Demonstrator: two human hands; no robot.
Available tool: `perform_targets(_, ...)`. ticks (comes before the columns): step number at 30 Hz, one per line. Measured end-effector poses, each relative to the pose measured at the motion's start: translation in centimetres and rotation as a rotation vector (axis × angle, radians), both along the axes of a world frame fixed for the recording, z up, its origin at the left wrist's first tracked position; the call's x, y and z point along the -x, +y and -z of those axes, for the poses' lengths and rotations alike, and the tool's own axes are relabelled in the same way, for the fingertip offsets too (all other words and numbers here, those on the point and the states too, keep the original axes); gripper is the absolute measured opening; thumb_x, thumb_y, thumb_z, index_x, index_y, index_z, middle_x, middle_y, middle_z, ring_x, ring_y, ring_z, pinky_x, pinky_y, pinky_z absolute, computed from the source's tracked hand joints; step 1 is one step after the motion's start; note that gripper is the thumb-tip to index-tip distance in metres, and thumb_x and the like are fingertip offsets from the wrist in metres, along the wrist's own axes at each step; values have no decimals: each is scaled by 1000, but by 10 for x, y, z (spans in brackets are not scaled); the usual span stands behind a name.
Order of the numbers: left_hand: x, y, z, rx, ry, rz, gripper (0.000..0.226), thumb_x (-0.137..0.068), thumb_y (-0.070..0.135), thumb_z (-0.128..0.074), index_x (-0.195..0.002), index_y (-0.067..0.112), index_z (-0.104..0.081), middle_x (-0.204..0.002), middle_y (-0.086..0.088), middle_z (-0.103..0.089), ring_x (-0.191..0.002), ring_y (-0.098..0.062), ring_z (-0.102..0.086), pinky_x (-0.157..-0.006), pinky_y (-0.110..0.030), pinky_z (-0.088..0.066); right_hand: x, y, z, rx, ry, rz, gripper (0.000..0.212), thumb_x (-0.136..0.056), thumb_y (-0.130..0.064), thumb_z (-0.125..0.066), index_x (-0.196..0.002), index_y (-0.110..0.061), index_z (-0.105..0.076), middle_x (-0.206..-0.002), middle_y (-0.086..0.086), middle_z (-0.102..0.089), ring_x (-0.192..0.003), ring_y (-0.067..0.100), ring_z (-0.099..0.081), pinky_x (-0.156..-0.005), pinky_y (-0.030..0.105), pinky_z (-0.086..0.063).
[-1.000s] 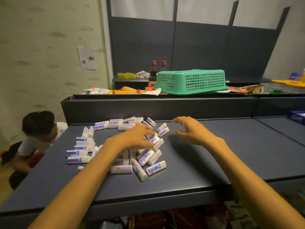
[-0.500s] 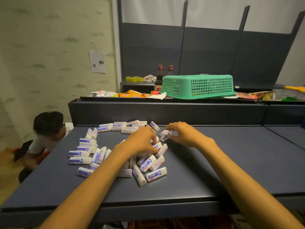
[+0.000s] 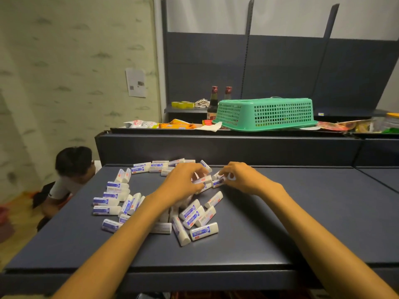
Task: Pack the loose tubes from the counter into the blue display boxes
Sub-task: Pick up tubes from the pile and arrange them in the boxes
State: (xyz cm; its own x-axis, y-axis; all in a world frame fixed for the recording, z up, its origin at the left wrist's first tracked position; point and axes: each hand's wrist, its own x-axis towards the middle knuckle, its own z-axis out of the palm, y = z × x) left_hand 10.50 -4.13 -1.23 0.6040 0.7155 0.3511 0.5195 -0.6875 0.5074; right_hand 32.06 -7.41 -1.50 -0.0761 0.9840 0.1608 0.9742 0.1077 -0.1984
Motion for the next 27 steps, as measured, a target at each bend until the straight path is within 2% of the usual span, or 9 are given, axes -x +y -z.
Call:
perform_targets(2, 4, 0, -5, -6, -38, 7, 32, -78, 12, -76, -107, 23, -70, -94, 9, -62, -81, -3, -57, -76, -20, -50, -1, 2, 3, 21, -16, -7, 26, -92, -24, -62, -117, -22, -67, -110, 0, -55, -98, 19, -54, -77, 26, -42)
perform_targets(5, 11, 0, -9, 22, -81, 4, 30, -75, 15, -80, -101, 27, -70, -99, 8, -64, -88, -7, -58, -77, -22, -50, -4, 2, 7, 40, -7, -4, 23, -91, -27, -64, -113, -24, -67, -112, -2, -57, -96, 16, -54, -79, 29, -46)
perform_targets(7, 14, 0, -10, 52, -111, -20, 28, -74, 17, -81, -93, 31, -67, -93, 14, -63, -85, -5, -58, -71, -19, -47, -6, 2, 8, 49, 16, 4, 20, -90, -27, -65, -111, -25, -65, -112, -1, -63, -95, 15, -57, -83, 33, -52)
perform_targets(10, 17, 0, -10, 90, -188, -36, 26, -72, 16, -83, -91, 23, -65, -86, 15, -65, -76, -5, -63, -64, -15, -47, -7, -3, 6, 65, 48, 10, 21, -92, -27, -64, -113, -23, -61, -113, 0, -64, -94, 15, -59, -83, 32, -53)
perform_targets(14, 20, 1, -10, 114, -243, -44, 34, -70, 17, -84, -94, 21, -60, -91, 10, -66, -77, -5, -68, -68, -16, -54, -7, -10, 3, -4, 210, 5, 19, -93, -24, -63, -112, -23, -60, -106, -2, -63, -86, 11, -60, -73, 21, -50)
perform_targets(18, 23, 0, -10, 107, -251, -20, 30, -73, 18, -82, -96, 29, -67, -105, 8, -66, -92, -12, -65, -76, -19, -53, -5, -18, -1, -82, 316, 10, 19, -93, -21, -63, -111, -25, -64, -85, -6, -60, -69, 7, -55, -59, 12, -41)
perform_targets(21, 24, 2, -8, 104, -262, -7, 25, -75, 16, -80, -96, 27, -72, -113, 8, -64, -99, -11, -61, -80, -17, -49, -4, -22, -5, -126, 374, 24, 20, -90, -17, -65, -109, -24, -66, -85, -4, -59, -69, 8, -52, -60, 12, -43)
perform_targets(24, 25, 2, -7, 30, -252, 8, 24, -75, 19, -81, -97, 26, -74, -106, 5, -70, -90, -9, -67, -83, -28, -57, -4, -25, -7, -152, 443, 42, 19, -86, -16, -70, -103, -25, -66, -84, -6, -61, -70, 7, -53, -59, 10, -42)
perform_targets(27, 28, 2, -5, -43, -232, 22, 24, -76, 19, -80, -99, 22, -74, -100, 4, -72, -84, -6, -67, -81, -23, -56, -3, -27, -8, -167, 544, 41, 16, -84, -16, -72, -97, -24, -67, -89, -5, -68, -77, 7, -62, -67, 13, -46)
